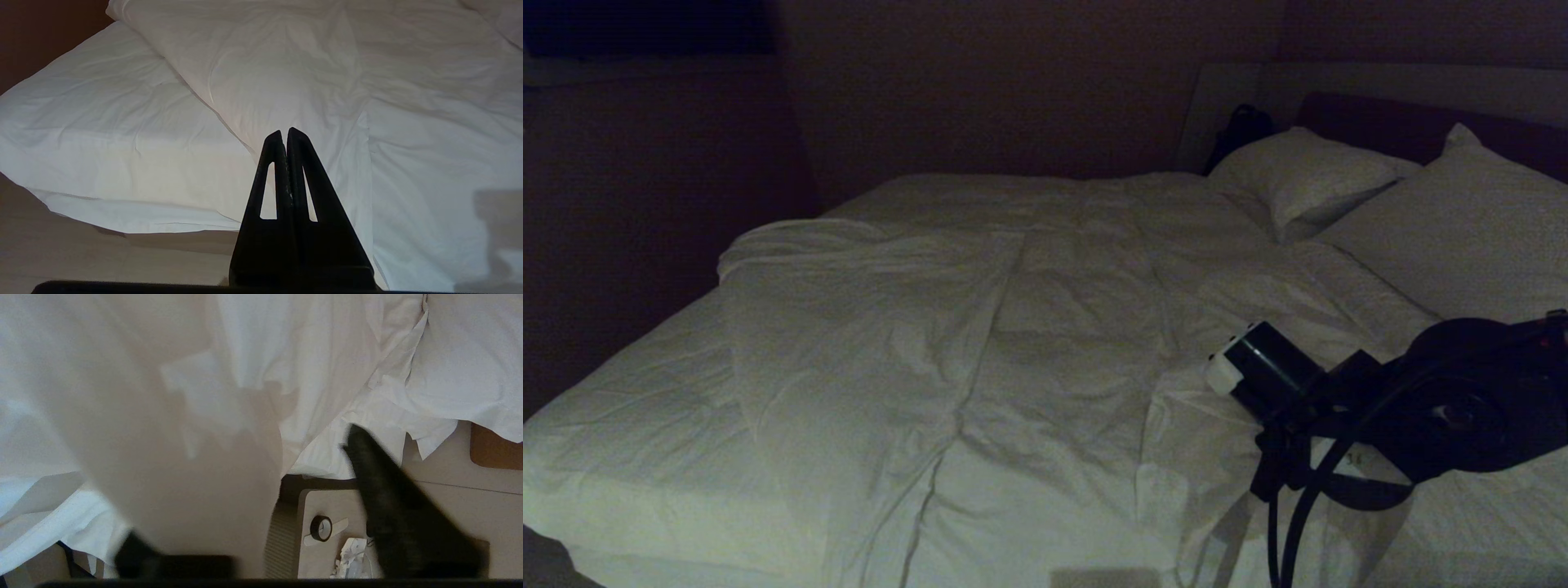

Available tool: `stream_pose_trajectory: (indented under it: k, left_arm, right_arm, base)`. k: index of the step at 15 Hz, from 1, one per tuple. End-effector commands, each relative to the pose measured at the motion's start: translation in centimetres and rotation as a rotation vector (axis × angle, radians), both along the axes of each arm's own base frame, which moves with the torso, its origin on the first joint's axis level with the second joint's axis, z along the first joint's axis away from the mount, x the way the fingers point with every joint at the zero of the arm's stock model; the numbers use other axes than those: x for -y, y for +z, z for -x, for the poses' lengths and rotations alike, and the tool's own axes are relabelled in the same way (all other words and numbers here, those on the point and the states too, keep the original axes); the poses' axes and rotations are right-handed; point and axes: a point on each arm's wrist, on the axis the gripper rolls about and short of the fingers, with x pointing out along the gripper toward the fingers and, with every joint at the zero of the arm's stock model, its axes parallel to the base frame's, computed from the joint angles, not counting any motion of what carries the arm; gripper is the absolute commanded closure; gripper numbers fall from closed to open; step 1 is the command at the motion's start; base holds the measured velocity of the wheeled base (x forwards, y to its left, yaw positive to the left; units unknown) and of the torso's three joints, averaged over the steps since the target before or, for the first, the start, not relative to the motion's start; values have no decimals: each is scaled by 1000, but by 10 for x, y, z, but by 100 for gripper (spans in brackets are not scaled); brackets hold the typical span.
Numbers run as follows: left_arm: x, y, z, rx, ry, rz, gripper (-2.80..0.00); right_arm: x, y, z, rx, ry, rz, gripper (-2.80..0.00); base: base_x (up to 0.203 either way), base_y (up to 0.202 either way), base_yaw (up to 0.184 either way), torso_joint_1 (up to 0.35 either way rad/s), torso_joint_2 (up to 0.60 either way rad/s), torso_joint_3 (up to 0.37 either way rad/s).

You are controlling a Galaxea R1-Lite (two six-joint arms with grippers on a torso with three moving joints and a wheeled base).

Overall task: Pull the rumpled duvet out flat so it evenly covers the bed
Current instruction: Flatten the corners of the folded blanket

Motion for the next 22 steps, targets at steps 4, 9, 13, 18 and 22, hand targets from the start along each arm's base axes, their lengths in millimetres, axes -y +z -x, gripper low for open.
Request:
stream_pose_trajectory:
  k: [4, 9, 13, 18, 22]
  left_arm:
    - [0, 0, 0, -1, 0, 0, 0]
    - [0, 0, 0, -1, 0, 0, 0]
    - [0, 0, 0, 1, 2, 0, 0]
    - [0, 0, 0, -1, 1, 0, 0]
    - [0, 0, 0, -1, 2, 0, 0]
  right_arm:
    - [1, 4, 2, 10, 0, -5, 0]
    - [6, 7, 8, 14, -1, -14, 0]
    - [18, 20, 24, 47, -3, -45, 0]
    - [66, 43, 78, 127, -50, -126, 0]
    - [105, 53, 121, 217, -96, -218, 0]
  base:
    - [0, 0, 0, 0, 0, 0]
    - [0, 0, 0, 0, 0, 0]
    - [0, 0, 0, 0, 0, 0]
    - [0, 0, 0, 0, 0, 0]
    - [0, 0, 0, 0, 0, 0]
